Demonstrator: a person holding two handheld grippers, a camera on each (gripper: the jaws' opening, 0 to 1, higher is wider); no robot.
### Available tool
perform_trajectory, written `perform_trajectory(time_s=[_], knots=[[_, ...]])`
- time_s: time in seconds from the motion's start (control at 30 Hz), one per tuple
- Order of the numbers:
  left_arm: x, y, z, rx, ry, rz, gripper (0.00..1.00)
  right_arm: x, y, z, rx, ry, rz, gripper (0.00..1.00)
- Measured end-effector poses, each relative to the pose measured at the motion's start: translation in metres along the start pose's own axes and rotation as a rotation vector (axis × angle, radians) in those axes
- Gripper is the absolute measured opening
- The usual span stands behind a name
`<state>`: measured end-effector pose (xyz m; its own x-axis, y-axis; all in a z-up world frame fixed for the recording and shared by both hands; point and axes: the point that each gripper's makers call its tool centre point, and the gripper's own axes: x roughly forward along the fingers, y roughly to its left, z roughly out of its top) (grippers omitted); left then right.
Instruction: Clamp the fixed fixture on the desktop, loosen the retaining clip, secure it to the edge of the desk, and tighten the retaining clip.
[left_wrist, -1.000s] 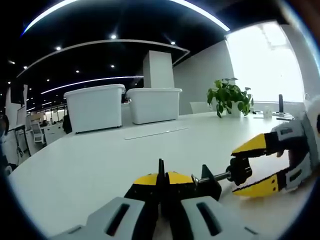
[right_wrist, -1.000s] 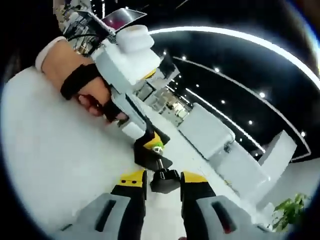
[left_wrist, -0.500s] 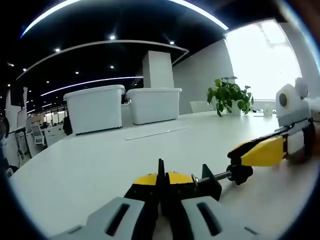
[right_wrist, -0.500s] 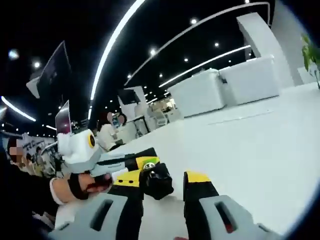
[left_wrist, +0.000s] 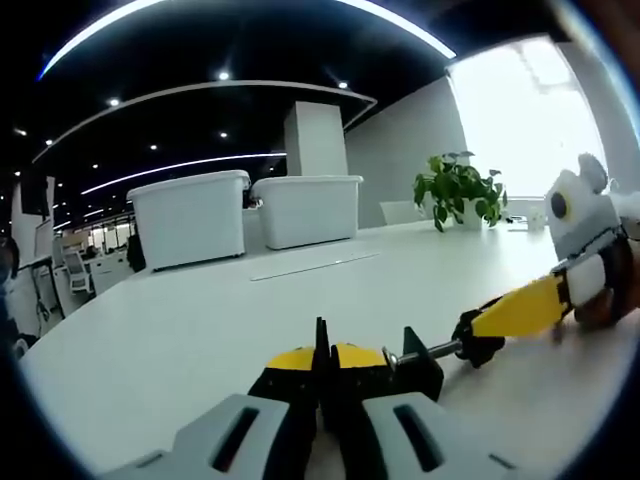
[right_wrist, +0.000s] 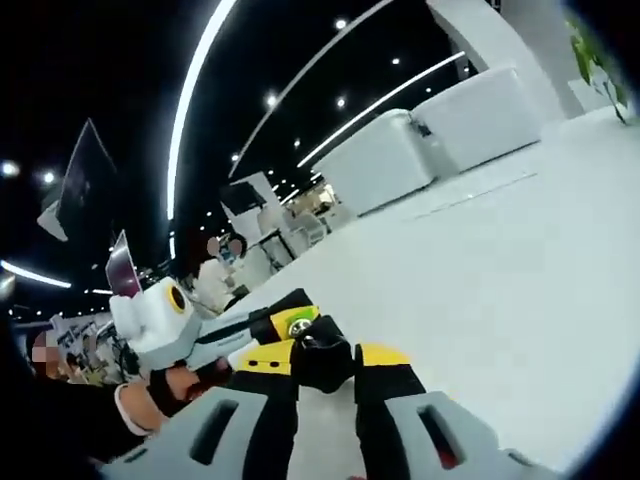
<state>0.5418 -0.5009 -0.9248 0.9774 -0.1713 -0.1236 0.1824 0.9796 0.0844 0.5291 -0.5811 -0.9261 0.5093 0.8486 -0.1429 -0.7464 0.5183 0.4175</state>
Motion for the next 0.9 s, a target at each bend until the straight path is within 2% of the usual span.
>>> perform_trajectory(time_s=[0.1,0.13,0.2,0.3,0.4,0.53,0.7,0.77,0.9], knots=[[-0.001,-0.001,0.001,-0.002,-0.002,-0.001,0.05,-0.001,0.002,0.0,-0.025,0.001,-0.005,0.19],[0.0,-0.001,0.0,-0.004,-0.002,-0.002,0.05,-0.001,0.002,0.001,-0.058,-0.002,-0.009,0.19],[0.0,0.0,0.0,-0.009,0.0,-0.001,0.05,-0.001,0.003,0.003,-0.142,-0.014,-0.018,0.19],[-0.001,0.0,0.0,-0.016,0.001,-0.001,0.05,-0.002,0.008,0.004,-0.334,-0.036,-0.046,0.18],[-0.001,0.0,0.0,-0.021,0.001,-0.001,0.04,-0.004,0.015,0.003,-0.479,-0.047,-0.069,0.18],[-0.001,0.001,0.0,-0.028,0.002,-0.001,0.04,-0.006,0.019,0.001,-0.573,-0.052,-0.089,0.18],[0.0,0.001,0.0,-0.02,0.002,0.0,0.04,-0.005,0.018,0.001,-0.75,-0.055,-0.123,0.18],[0.0,0.001,0.0,-0.014,0.002,0.002,0.05,-0.009,0.023,0.0,-0.833,-0.054,-0.133,0.18],[0.0,0.001,-0.001,-0.005,0.004,0.009,0.05,-0.011,0.031,-0.004,-1.063,-0.039,-0.182,0.18]])
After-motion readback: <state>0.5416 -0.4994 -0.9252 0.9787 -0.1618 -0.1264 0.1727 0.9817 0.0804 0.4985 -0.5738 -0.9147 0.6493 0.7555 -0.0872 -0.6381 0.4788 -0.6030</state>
